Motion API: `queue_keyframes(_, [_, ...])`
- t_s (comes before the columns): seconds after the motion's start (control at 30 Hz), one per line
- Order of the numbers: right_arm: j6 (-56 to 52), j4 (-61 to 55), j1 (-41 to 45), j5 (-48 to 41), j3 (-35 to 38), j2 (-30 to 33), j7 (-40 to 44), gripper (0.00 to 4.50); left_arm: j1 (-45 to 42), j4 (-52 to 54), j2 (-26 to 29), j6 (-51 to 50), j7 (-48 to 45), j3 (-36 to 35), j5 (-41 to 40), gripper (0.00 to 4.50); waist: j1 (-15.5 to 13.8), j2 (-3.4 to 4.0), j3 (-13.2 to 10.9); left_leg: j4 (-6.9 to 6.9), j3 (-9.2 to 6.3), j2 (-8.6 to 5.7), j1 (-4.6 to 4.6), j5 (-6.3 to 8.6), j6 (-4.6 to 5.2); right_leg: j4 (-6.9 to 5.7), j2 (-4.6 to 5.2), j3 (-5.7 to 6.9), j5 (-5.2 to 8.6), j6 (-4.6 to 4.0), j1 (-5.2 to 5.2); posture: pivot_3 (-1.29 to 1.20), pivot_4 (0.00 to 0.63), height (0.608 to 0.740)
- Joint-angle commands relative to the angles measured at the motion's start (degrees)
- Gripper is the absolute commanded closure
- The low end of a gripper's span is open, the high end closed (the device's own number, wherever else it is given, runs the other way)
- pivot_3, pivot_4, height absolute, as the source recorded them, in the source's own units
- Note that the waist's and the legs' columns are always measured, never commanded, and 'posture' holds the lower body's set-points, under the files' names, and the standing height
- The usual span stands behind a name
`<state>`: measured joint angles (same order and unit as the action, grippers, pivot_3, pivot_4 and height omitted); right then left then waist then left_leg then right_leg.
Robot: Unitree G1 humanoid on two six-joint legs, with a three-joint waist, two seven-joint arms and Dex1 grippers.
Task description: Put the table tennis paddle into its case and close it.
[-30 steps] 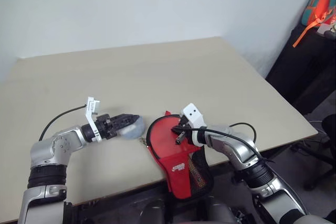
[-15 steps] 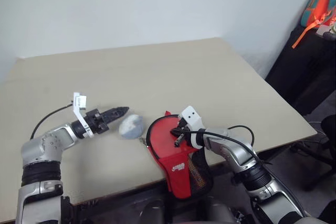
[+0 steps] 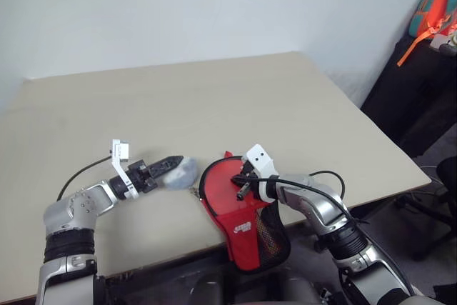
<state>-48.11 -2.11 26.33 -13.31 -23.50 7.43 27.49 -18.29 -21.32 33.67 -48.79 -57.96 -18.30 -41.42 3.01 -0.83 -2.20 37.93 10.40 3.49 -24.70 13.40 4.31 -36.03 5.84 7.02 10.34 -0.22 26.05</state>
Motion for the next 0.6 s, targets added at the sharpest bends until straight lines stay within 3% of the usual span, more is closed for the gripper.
queue_keyframes(0.03, [-0.3,-0.67,0.12,0.16,0.62,-0.12,0.31,4.45,1.58,4.7,-0.96,-0.58,0.28,1.39,-0.32,1.08,0.01,0.03,0.03,0.0,0.0,0.0,0.0,0.0,0.0,0.0,0.0,0.0,0.0,0.0,0.0,0.0,0.0,0.715])
queue_keyframes(0.6, [0.85,0.05,-0.67,0.79,0.15,-0.05,0.91,4.45,3.31,9.01,-1.22,-3.14,-0.27,4.13,-0.09,1.08,-0.03,0.02,0.48,0.0,-0.01,-0.02,0.06,0.0,-0.01,0.01,0.02,0.0,-0.05,-0.09,-0.08,0.0,0.0,0.715])
